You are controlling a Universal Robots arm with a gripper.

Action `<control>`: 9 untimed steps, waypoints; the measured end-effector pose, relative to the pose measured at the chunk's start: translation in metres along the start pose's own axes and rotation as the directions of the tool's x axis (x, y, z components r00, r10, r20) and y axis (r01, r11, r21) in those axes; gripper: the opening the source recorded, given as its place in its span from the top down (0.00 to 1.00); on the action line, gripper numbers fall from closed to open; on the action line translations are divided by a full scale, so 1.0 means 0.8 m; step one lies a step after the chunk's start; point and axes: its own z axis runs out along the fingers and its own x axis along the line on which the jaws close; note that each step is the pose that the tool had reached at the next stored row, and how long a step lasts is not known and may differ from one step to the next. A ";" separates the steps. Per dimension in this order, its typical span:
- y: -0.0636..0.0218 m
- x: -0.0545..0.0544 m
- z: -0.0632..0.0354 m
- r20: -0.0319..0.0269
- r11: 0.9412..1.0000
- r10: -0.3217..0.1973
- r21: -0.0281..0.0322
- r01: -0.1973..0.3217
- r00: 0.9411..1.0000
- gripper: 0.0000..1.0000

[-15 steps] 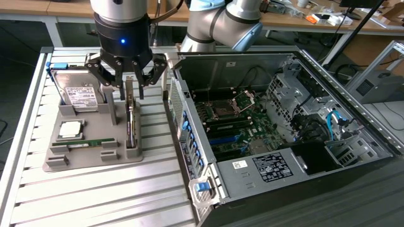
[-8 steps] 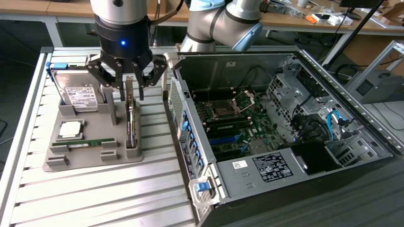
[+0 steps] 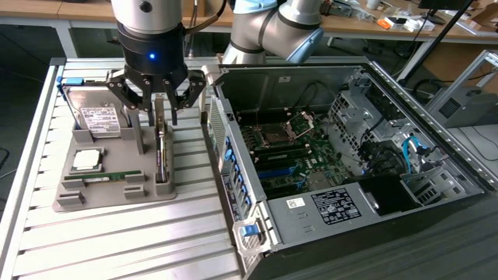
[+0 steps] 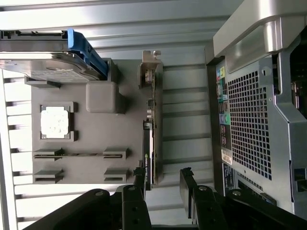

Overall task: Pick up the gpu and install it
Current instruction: 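Pick up the gpu and move the gpu toward the slot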

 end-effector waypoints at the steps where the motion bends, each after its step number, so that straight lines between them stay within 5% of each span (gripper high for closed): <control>1: 0.000 0.000 0.001 0.000 1.000 0.000 0.000 0.000 1.000 0.58; 9: 0.000 0.000 0.006 0.000 1.000 0.000 0.000 0.000 1.000 0.58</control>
